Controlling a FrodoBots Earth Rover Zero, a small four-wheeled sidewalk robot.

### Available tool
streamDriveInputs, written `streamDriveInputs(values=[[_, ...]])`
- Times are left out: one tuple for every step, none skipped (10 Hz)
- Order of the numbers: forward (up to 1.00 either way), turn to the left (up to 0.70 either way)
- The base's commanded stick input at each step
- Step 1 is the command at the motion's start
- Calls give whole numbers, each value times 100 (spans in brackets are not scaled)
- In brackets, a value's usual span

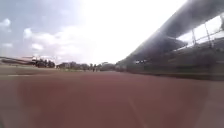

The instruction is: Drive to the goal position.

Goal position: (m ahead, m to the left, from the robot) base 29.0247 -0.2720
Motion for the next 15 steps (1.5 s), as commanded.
streamDriveInputs(values=[[70,0],[70,0],[70,0],[70,0],[70,0],[70,0],[70,0],[70,0],[70,0],[70,0],[70,0],[70,0],[70,0],[70,0],[70,0]])
